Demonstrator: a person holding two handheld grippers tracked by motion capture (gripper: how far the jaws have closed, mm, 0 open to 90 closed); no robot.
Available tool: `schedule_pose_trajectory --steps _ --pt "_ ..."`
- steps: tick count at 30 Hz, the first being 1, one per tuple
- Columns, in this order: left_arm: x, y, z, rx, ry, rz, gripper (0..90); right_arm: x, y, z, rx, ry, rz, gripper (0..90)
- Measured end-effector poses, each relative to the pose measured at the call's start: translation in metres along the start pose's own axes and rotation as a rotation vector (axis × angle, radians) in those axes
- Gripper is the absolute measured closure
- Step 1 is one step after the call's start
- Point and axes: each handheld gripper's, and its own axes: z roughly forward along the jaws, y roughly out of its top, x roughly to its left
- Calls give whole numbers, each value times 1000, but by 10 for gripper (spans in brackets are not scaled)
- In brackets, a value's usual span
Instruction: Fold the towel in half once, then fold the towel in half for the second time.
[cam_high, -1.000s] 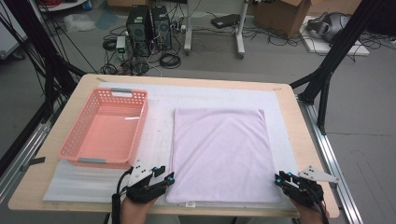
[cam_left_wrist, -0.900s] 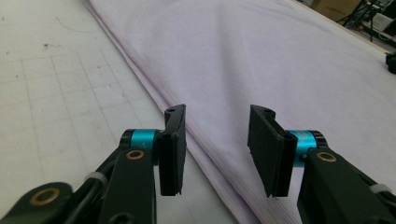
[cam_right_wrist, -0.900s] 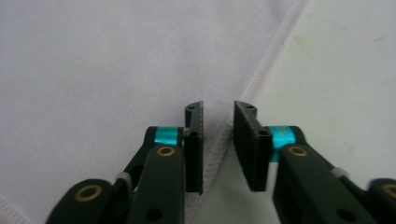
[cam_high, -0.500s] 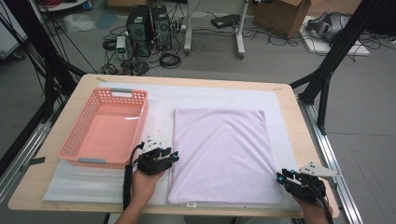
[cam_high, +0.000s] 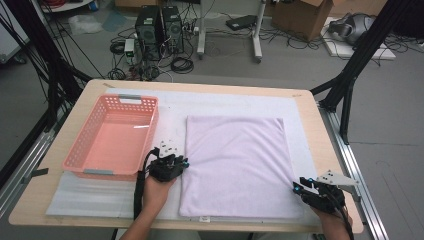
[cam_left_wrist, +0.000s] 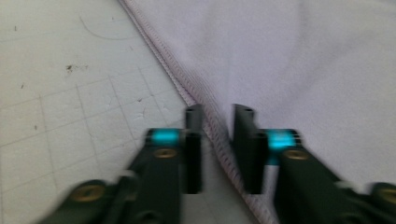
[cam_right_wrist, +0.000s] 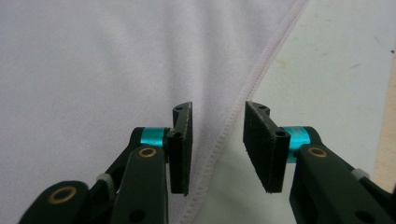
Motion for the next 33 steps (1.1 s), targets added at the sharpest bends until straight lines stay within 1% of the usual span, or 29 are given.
schedule_pose_trajectory --steps 1,4,5,6,8,9,10,11,12,14,15,21,23,28,31,32,33 --pt "0 -1 -2 -16 -2 1 575 0 1 0 -10 -6 0 593" --pt "2 -2 -8 -96 -72 6 485 -1 3 -2 -48 -35 1 495" --pt "3 -2 -9 -128 -100 -2 456 -1 4 -2 -65 -42 -7 472" --pt "3 -2 -10 -155 -118 -8 424 -1 6 -2 -79 -45 -17 446" --pt "4 -1 -13 -194 -140 -8 329 -1 7 -1 -99 -54 -27 391" --pt "4 -1 -14 -200 -142 -5 295 -1 8 0 -100 -63 -25 355" --pt "4 -2 -14 -203 -130 2 231 -1 9 1 -100 -67 -26 333" --pt "5 -2 -14 -207 -142 2 176 -2 9 2 -102 -68 -23 320" --pt "7 -3 -14 -210 -159 0 170 -2 9 3 -104 -69 -23 304" --pt "9 -3 -15 -215 -170 -9 170 -3 10 4 -111 -71 -18 284" --pt "9 -3 -15 -218 -183 -12 170 -4 11 5 -112 -70 -18 279" --pt "7 -1 -19 -238 -211 0 173 -5 13 8 -115 -62 -15 252" --pt "7 -1 -19 -246 -215 -7 175 -3 13 9 -112 -58 -20 250" --pt "8 1 -18 -246 -193 -8 175 -4 12 8 -109 -55 -25 250" --pt "9 1 -18 -242 -182 -1 195 -4 12 8 -109 -56 -15 249" --pt "9 1 -17 -241 -166 8 205 -5 12 8 -111 -58 -13 249" --pt "9 1 -17 -242 -163 11 205 -6 12 9 -106 -56 -13 248"
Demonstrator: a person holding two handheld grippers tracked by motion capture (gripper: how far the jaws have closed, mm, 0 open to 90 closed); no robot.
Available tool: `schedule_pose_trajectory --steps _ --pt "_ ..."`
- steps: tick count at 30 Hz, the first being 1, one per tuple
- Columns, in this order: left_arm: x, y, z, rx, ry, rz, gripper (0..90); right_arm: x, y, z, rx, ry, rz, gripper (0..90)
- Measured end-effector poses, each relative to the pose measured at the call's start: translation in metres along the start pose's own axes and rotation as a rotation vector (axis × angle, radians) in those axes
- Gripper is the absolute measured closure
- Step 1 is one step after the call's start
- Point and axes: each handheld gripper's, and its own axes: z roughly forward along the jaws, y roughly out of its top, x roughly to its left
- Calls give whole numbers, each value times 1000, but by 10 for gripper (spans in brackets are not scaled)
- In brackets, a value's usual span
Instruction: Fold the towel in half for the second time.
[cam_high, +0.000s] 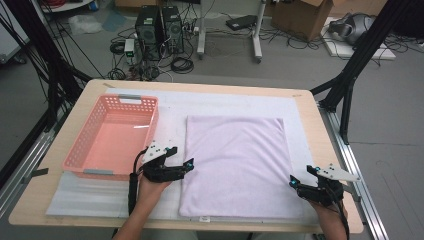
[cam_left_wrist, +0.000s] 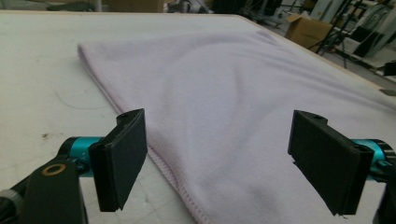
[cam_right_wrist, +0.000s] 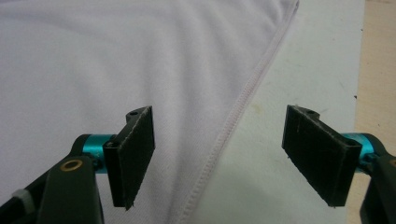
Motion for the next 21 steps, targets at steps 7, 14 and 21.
schedule_pose_trajectory --steps 7,14,21 --pt "3 1 4 -22 -5 -25 205 -3 -1 3 12 4 4 246" --pt "7 13 16 24 -21 -51 296 -6 -1 8 41 26 10 244" --pt "8 29 35 59 -16 -48 334 -10 4 8 26 44 14 245"
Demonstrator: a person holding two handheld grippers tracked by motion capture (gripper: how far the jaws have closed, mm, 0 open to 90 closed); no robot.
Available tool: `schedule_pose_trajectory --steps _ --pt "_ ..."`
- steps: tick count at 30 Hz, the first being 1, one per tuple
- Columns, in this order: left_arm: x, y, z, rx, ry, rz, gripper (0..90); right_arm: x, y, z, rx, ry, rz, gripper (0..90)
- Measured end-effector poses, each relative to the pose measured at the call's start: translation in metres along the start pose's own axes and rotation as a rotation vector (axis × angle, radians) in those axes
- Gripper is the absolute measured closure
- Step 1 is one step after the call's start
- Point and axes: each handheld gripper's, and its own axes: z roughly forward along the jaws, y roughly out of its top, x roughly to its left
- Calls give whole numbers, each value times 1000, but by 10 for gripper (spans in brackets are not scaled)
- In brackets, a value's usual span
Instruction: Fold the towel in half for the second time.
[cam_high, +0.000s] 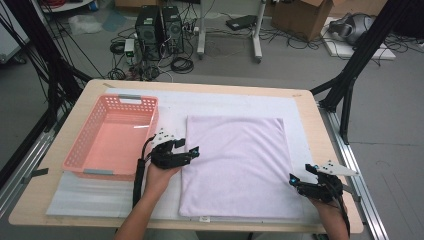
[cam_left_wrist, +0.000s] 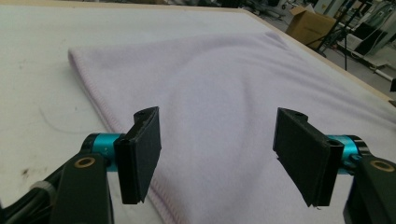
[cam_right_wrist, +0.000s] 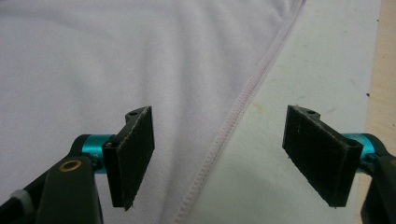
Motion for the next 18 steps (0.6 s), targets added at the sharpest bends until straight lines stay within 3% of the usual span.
schedule_pose_trajectory --steps 7,13,18 --pt "11 15 16 36 52 1 384 -8 12 6 -6 15 5 249" --pt "24 14 34 79 89 6 426 -21 31 26 16 32 10 256" --pt "38 3 48 139 166 -43 457 -33 44 51 54 31 41 275"
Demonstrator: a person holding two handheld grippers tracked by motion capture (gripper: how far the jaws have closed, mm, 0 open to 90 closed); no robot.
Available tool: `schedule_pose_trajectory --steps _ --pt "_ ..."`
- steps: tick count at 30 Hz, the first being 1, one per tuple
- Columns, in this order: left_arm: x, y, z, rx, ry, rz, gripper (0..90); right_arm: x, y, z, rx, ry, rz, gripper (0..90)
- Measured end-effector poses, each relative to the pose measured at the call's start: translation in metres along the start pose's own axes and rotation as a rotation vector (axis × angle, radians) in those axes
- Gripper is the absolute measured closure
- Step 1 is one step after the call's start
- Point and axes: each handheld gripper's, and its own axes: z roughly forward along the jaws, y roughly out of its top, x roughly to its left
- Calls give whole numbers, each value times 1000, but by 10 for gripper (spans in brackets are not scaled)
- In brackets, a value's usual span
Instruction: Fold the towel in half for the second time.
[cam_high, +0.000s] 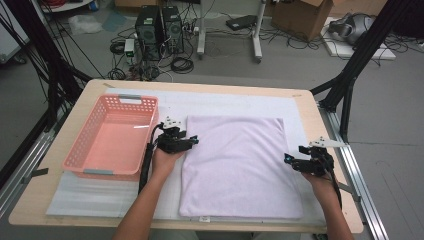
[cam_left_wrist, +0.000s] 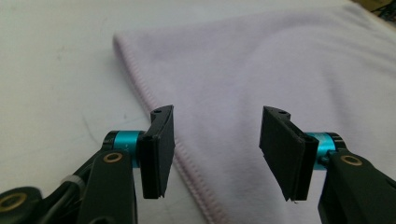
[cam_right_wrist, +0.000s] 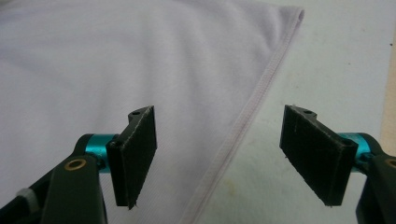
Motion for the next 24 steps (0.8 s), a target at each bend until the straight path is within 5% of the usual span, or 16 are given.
schedule_pose_trajectory --steps 2,5,13,17,20,23,24 --pt "3 2 3 15 22 -28 476 -5 2 7 -3 -4 18 327" --pt "4 7 8 38 49 -18 477 -12 5 18 28 -29 49 355" --pt "1 12 19 69 109 56 652 -27 23 40 54 -60 73 450" --pt "4 13 21 67 76 7 821 -30 32 56 69 -83 81 499" --pt "6 14 21 58 82 -44 847 -32 34 67 88 -92 87 556" --pt "8 14 20 45 112 -72 850 -34 35 66 88 -77 109 839" --pt "9 14 19 44 110 -83 851 -34 35 66 87 -79 115 856"
